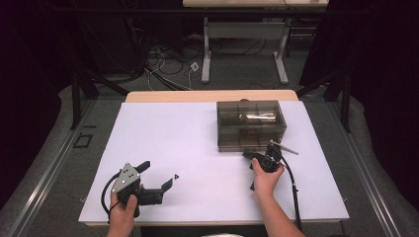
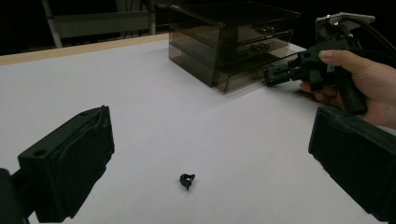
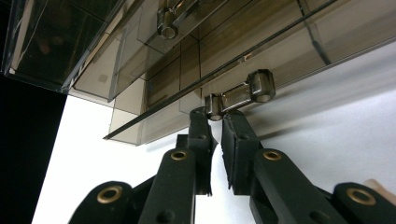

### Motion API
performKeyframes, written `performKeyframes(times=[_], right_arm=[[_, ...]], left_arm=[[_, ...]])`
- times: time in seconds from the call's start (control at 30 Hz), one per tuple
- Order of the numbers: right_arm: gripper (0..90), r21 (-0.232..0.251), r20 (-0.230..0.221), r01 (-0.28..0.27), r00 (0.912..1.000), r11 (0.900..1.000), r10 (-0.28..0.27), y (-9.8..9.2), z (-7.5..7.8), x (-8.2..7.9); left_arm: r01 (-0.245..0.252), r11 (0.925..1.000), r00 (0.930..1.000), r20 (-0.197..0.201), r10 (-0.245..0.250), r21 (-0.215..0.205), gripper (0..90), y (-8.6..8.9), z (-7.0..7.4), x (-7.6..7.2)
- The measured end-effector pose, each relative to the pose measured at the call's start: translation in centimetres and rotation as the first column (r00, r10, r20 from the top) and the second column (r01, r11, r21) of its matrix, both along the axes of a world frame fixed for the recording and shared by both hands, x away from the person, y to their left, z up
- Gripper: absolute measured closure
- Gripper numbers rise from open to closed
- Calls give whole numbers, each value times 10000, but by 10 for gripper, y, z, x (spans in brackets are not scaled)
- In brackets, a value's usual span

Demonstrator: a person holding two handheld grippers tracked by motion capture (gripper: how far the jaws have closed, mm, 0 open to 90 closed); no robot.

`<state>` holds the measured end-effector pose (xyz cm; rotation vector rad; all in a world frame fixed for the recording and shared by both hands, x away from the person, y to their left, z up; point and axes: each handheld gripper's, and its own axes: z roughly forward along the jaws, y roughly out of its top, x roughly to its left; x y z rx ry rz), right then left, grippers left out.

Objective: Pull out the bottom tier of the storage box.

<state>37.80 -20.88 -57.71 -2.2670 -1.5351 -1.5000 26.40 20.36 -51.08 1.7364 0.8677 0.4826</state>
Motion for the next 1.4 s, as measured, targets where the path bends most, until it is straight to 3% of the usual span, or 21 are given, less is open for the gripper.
performKeyframes(times=[0.17, 0.47, 0.5, 0.7, 1.17, 1.27, 1.3, 1.4], right_arm=[[830, 84, 123, 212, 9997, 9997, -213, 1, 0, 0], [830, -49, -50, 7, 10000, 10000, -7, 0, -1, -5], [830, 61, 112, 126, 9999, 9999, -126, 1, -1, -4], [830, 157, 10, 54, 10000, 9999, -54, 0, -1, -6], [828, -118, 80, -26, 10000, 9999, 27, 0, -4, -6], [827, -188, -123, -176, 9998, 9997, 174, -1, -2, -7], [826, -154, 94, 3, 10000, 9999, -2, 1, -4, -6], [817, -29, 57, 129, 9999, 9999, -129, 2, -2, -6]], left_arm=[[-1, 10000, 10000, 4, 1, 6, 4, 0, 0, 0], [-9, 10000, 10000, 11, 9, -3, 4, 0, 0, 0], [-12, 10000, 10000, 4, 12, -14, 4, 0, 0, 0], [-13, 10000, 10000, 17, 13, -7, 4, 0, 0, 0], [-18, 10000, 10000, 19, 18, 15, 4, 0, 0, 0], [-19, 10000, 10000, 20, 19, 15, 4, 0, 0, 0], [-19, 10000, 10000, 20, 19, 10, 4, 0, 0, 0], [-17, 10000, 10000, 21, 17, -3, 4, 0, 0, 0]])
